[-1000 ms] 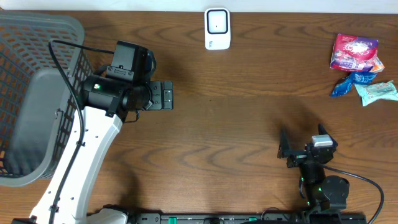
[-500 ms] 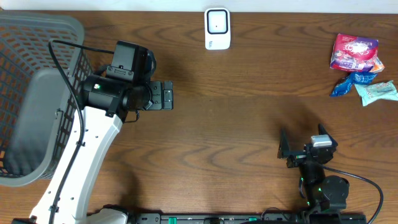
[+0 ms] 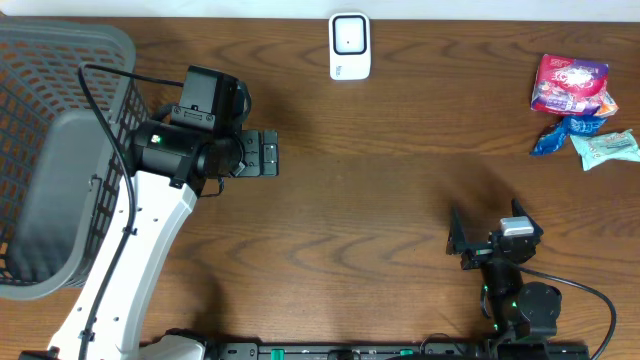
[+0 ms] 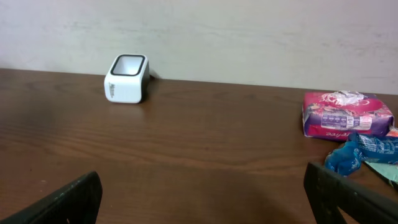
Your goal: Scan the item barcode
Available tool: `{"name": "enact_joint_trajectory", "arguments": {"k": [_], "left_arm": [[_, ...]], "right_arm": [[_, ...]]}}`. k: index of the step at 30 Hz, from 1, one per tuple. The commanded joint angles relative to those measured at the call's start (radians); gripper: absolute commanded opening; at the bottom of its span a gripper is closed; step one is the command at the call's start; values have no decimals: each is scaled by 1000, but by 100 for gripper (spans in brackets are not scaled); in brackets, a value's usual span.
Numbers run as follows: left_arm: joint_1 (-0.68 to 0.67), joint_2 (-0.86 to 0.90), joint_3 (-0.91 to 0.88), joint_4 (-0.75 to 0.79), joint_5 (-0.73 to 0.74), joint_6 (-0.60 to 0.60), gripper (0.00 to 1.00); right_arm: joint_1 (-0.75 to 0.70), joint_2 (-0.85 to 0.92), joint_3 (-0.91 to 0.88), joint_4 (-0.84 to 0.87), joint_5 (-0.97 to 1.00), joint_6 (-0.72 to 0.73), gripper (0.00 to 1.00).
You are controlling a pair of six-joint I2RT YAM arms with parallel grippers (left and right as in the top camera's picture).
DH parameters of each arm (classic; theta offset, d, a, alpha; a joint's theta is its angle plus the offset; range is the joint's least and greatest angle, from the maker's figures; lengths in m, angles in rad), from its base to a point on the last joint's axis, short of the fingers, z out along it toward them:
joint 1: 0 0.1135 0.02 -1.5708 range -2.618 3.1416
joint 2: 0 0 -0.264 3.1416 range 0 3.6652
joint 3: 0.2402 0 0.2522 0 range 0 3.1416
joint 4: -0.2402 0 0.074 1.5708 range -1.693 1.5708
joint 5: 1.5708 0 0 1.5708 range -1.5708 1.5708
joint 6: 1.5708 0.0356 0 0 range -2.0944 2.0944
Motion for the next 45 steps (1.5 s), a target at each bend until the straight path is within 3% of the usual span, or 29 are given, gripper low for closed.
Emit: {"name": "enact_joint_trajectory", "arguments": {"k": [1, 18, 24, 31, 37, 45], "left_arm": [[3, 1, 3, -3, -10, 14, 98], [6, 10, 1, -52, -50, 29, 98], [5, -10, -81, -80, -50, 25, 98], [5, -116, -377, 145, -49, 43, 98], [5, -286, -642, 376, 44, 195, 98], [5, -558, -873, 547, 44, 198, 98]], "right_arm": [[6, -9, -2, -5, 14, -16, 99], [6, -9, -2, -5, 14, -16, 99], [6, -9, -2, -5, 14, -16, 99], [6, -9, -2, -5, 14, -16, 99], [6, -9, -2, -5, 14, -16, 99], [6, -9, -2, -5, 14, -16, 99]]}}
